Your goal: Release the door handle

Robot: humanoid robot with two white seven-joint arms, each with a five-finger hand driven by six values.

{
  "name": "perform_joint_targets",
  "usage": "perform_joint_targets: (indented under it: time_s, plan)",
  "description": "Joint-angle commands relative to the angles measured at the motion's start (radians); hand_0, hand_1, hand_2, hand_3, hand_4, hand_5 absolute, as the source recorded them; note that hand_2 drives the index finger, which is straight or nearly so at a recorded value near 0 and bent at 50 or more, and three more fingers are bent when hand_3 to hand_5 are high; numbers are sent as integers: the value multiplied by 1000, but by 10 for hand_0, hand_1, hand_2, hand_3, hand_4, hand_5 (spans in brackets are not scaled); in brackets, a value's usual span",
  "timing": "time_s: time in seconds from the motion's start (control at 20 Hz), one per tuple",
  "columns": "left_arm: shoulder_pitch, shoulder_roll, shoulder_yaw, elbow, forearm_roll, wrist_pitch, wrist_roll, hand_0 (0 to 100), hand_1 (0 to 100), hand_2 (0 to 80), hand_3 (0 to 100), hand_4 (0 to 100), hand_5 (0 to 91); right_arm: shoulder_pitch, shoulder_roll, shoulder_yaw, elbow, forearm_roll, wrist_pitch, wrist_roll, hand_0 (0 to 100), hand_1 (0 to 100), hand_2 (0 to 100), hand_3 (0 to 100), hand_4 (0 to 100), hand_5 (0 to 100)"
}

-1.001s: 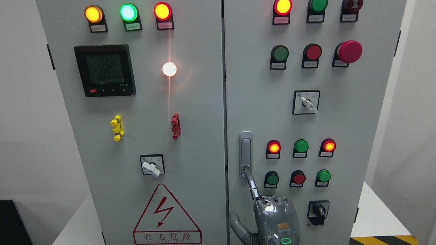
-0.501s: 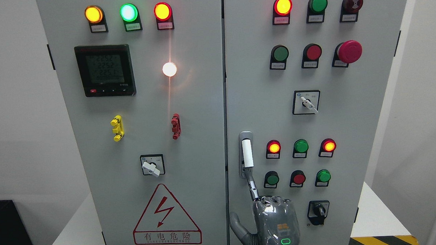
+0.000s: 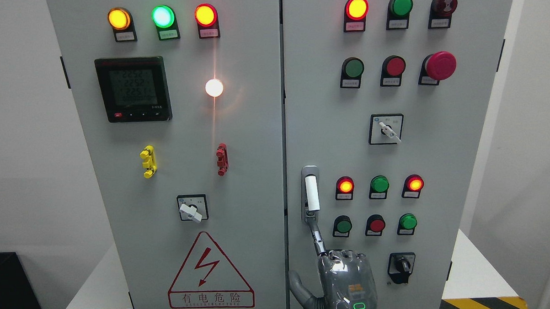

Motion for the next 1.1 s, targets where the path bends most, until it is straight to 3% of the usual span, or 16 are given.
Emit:
perform_joint_targets:
  time_s: [0.0,1.05]
  plan:
    - [9,0,0,0,0,1,0,120,556,0,0,0,0,0,-1,-1,6,0,2,0,367,323,19,1000,1000,1000]
    - [9,0,0,0,0,-1,0,120,556,0,0,0,0,2,-5,-1,-63,-1,-3,-3,371,322,69,1000,1000,1000]
